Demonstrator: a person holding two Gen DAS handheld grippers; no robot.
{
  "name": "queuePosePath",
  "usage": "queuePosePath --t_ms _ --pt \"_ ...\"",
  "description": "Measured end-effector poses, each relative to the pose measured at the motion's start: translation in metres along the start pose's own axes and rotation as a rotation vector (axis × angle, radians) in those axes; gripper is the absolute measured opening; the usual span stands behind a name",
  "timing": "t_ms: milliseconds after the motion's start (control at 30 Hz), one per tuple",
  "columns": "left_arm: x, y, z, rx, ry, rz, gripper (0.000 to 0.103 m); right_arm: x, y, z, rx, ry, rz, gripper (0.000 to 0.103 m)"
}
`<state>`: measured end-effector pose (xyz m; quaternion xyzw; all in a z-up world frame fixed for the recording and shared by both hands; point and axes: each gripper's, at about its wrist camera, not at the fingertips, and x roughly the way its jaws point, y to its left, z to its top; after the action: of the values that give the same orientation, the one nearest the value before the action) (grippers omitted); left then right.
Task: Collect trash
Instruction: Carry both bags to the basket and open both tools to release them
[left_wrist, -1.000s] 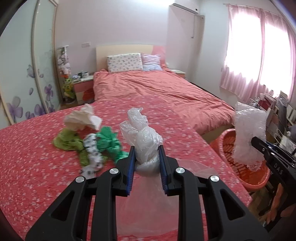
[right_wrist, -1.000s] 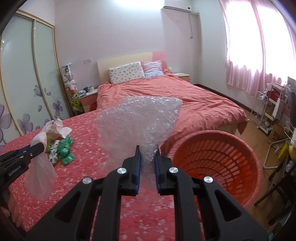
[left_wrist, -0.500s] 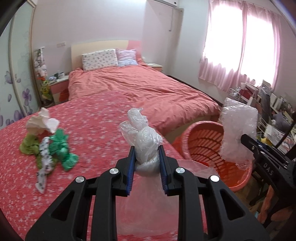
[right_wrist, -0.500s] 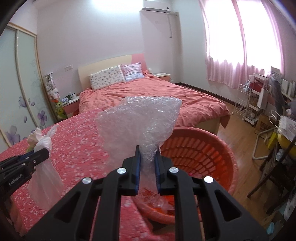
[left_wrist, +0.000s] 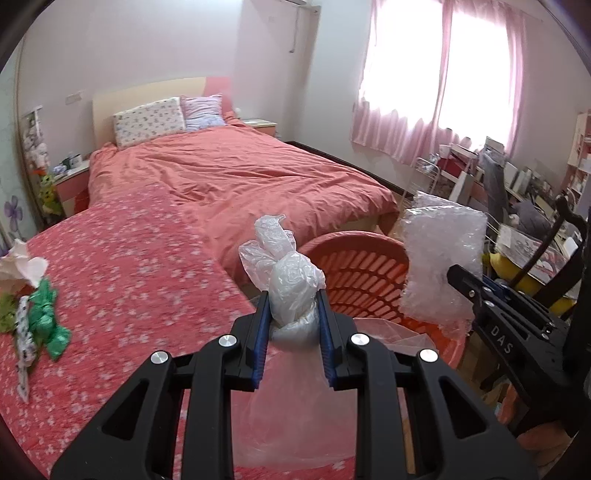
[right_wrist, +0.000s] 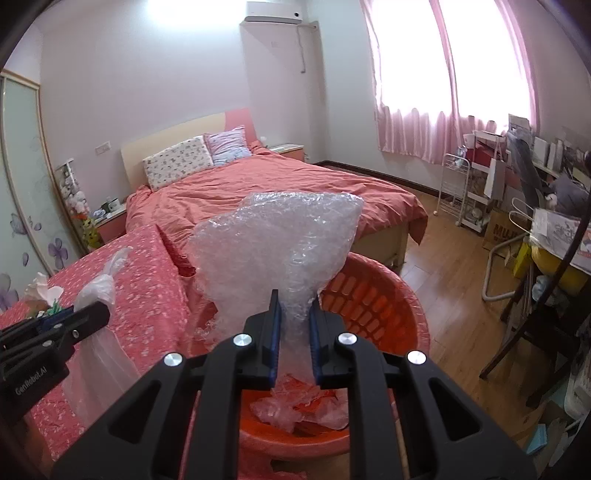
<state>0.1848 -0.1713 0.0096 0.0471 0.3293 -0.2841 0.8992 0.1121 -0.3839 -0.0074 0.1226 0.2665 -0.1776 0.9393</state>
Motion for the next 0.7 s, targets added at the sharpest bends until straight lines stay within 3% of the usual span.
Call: queuePosePath --t_ms 433,700 --pt "0.03 -0.03 0.001 0.034 0.028 -0.076 0.025 0.017 -0.024 -0.001 0.039 0.003 -0.04 0.016" --pt "0.04 -0.038 0.006 0.032 0.019 -0.112 0.028 0.023 -0.037 0.005 0.077 -0.007 -0.031 0.022"
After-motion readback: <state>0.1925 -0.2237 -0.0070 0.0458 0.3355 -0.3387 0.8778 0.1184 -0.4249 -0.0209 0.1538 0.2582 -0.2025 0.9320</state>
